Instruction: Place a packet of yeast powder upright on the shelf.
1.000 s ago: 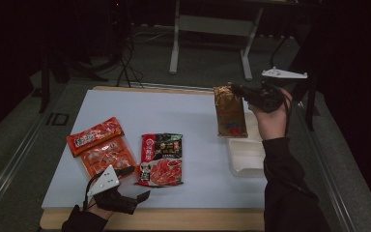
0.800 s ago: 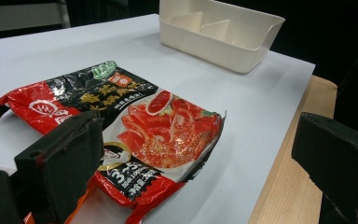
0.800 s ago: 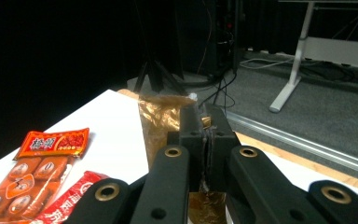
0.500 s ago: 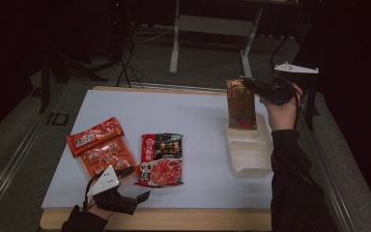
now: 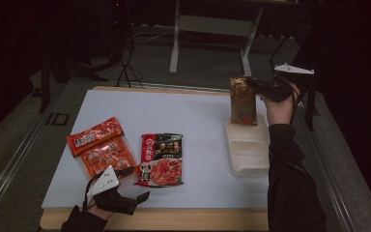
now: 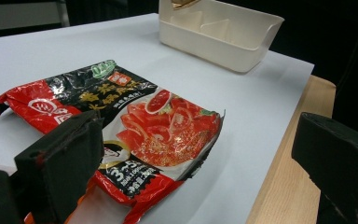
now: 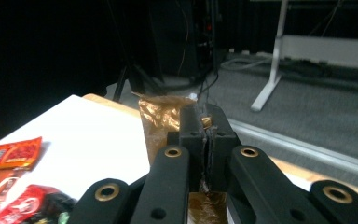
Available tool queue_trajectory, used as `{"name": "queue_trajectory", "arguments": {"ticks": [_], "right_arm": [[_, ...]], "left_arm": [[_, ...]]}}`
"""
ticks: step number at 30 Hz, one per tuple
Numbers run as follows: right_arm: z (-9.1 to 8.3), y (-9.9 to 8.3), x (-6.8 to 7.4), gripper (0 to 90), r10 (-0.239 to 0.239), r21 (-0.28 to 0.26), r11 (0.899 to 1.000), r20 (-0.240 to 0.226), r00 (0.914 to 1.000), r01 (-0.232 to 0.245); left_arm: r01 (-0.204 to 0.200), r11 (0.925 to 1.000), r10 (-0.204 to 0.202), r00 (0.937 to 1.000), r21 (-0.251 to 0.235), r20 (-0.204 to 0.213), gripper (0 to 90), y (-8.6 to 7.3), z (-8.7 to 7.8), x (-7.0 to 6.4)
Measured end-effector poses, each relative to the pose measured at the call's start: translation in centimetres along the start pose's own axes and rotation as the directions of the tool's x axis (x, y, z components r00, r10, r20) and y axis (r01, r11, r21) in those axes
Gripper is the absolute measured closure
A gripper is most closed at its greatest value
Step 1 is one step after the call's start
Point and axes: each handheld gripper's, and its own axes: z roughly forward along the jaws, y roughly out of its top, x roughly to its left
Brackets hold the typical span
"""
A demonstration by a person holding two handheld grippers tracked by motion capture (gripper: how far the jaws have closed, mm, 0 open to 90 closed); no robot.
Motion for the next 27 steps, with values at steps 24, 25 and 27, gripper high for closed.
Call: {"name": "queue_trajectory", "arguments": {"ticks": [24,25,27], "right_arm": [[2.6,-4.4,-1.8,87.6,0.056,0.073,0.996,-0.037,0.9978,-0.053],[2.7,-4.6,-1.8,87.5,0.057,0.083,0.995,-0.031,0.9979,-0.054],[2.7,-5.0,-2.1,87.2,0.063,0.098,0.993,-0.027,0.9977,-0.060]], "left_arm": [[-0.003,0.9999,0.003,1.0000,0.011,-0.001,2.7,-0.1,0.0,-0.1],[-0.003,0.9999,0.003,1.0000,0.010,-0.001,2.7,-0.1,0.0,0.0],[-0.003,1.0000,0.003,1.0000,0.009,-0.001,2.7,-0.1,0.0,0.0]]}}
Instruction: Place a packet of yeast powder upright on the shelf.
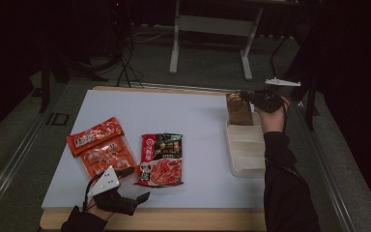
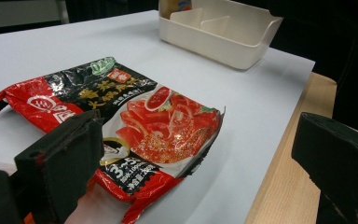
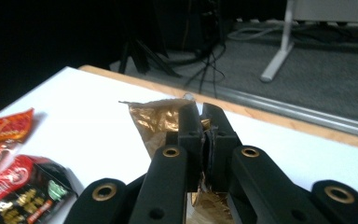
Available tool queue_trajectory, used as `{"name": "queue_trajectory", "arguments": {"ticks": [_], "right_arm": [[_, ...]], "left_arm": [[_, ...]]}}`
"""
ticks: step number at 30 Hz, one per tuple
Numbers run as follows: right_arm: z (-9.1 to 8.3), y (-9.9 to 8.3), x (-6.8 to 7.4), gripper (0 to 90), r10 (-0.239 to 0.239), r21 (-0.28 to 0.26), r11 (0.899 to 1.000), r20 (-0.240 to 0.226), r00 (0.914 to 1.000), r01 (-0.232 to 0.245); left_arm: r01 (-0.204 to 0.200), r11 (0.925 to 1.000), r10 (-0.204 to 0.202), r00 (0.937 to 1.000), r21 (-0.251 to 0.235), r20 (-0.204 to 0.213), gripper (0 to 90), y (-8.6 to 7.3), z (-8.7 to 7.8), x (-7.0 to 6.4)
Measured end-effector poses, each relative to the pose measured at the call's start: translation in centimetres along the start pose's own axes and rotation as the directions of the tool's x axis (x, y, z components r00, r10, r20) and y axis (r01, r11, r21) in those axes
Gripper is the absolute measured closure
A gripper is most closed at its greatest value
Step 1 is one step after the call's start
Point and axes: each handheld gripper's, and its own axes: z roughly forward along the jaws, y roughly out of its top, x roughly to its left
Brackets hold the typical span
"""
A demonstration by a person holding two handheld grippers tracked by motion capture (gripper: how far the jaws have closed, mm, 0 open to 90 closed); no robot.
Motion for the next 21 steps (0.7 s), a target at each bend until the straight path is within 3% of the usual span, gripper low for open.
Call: {"name": "queue_trajectory", "arguments": {"ticks": [10,15,21], "right_arm": [[-1.2,-0.9,-1.2,84.2,0.031,0.017,0.999,0.062,0.9976,-0.032],[-2.2,-1.1,-1.8,72.1,0.067,0.025,0.997,0.111,0.9916,-0.070],[-3.4,-0.8,-1.3,57.0,0.037,0.007,0.999,0.144,0.9889,-0.038]], "left_arm": [[0.002,1.0000,-0.002,1.0000,0.001,-0.001,2.7,0.0,0.0,0.0],[0.002,1.0000,-0.002,1.0000,0.003,0.001,2.7,0.0,0.1,0.0],[0.002,1.0000,-0.002,1.0000,0.007,0.006,2.7,0.0,0.2,0.0]]}}
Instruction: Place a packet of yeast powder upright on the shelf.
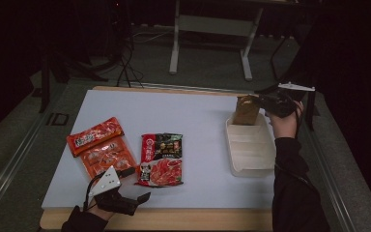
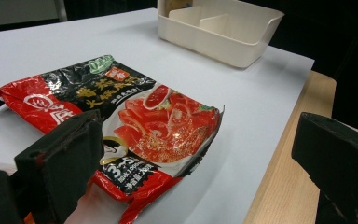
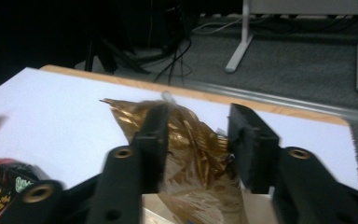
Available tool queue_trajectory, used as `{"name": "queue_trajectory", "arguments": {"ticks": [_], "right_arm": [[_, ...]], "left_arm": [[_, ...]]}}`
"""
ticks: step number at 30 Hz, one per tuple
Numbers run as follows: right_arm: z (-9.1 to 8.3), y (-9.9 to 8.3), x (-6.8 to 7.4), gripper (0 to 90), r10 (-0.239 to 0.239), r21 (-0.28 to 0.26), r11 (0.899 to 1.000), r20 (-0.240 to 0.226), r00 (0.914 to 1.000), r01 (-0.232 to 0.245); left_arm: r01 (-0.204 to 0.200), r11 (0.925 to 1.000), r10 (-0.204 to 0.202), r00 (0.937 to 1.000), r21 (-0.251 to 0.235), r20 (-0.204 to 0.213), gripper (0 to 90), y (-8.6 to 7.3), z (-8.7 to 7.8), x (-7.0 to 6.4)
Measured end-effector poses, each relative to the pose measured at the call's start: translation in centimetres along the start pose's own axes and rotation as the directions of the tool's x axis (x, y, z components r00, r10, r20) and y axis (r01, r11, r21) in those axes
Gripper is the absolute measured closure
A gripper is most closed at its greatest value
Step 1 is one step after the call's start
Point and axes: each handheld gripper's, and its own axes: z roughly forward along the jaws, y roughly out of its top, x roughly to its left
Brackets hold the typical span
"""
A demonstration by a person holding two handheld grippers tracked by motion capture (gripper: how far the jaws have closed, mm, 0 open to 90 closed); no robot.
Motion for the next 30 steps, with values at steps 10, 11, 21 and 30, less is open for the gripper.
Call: {"name": "queue_trajectory", "arguments": {"ticks": [10,11,21,30], "right_arm": [[-2.6,0.0,2.3,41.1,-0.052,-0.076,0.996,0.009,0.9986,0.052],[-3.0,0.1,2.7,39.4,-0.061,-0.086,0.994,0.003,0.9981,0.061],[-6.2,-0.5,6.3,26.0,-0.109,-0.166,0.981,-0.069,0.9917,0.096],[-7.6,-4.6,9.6,13.6,-0.119,-0.142,0.986,-0.211,0.9703,0.090]], "left_arm": [[0.007,0.9999,-0.007,0.9999,-0.010,-0.012,2.8,0.0,-0.1,0.1],[0.010,0.9998,-0.011,0.9998,-0.016,-0.016,2.8,0.1,-0.1,0.1],[0.079,0.9968,-0.079,0.9969,-0.011,-0.004,2.8,0.3,-0.6,0.6],[0.042,0.9989,-0.042,0.9990,0.019,-0.013,2.8,0.5,-0.5,0.3]]}}
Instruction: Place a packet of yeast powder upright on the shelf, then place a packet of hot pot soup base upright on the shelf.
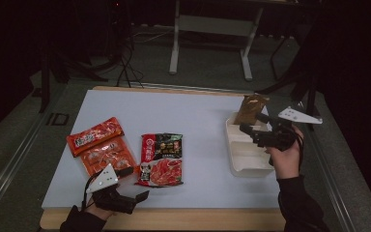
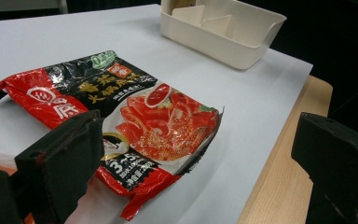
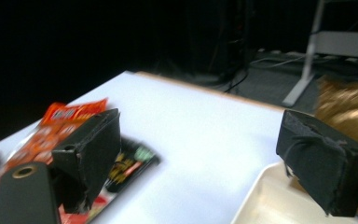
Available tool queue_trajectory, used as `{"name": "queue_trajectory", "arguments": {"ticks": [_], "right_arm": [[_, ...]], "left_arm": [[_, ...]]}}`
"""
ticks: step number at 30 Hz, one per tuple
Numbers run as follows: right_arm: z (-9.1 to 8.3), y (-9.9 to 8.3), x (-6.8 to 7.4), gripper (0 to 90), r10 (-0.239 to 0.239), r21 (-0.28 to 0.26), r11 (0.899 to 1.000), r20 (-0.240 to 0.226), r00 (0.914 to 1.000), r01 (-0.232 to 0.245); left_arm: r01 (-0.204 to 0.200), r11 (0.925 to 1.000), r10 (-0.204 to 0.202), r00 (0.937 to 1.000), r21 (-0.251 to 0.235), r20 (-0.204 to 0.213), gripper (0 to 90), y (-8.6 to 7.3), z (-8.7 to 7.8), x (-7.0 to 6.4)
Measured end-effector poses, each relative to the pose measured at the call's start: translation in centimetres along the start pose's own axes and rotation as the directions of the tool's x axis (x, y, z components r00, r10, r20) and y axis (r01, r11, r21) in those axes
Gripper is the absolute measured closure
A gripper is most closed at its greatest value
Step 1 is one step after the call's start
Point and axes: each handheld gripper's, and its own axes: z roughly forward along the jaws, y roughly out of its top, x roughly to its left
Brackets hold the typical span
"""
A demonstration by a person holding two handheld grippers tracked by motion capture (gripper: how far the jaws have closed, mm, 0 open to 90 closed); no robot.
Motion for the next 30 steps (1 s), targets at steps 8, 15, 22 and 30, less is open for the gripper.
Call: {"name": "queue_trajectory", "arguments": {"ticks": [8,15,22,30], "right_arm": [[-1.1,-2.8,2.4,14.1,-0.001,0.004,1.000,-0.072,0.9974,0.001],[-2.2,-4.4,4.6,14.1,-0.040,0.026,0.999,-0.101,0.9941,0.042],[-3.1,-5.2,5.7,14.3,-0.035,0.009,0.999,-0.136,0.9900,0.037],[-3.3,-6.2,6.1,14.6,-0.035,0.022,0.999,-0.164,0.9858,0.039]], "left_arm": [[0.002,0.9988,-0.003,0.9999,0.049,0.013,2.8,0.7,0.0,0.1],[0.020,0.9971,-0.018,0.9996,0.073,-0.023,6.7,1.8,-0.7,1.1],[0.065,0.9902,-0.052,0.9927,0.123,-0.109,37.7,3.3,-0.9,2.8],[0.059,0.9648,0.008,0.9675,0.256,-0.253,70.5,4.6,1.6,5.6]]}}
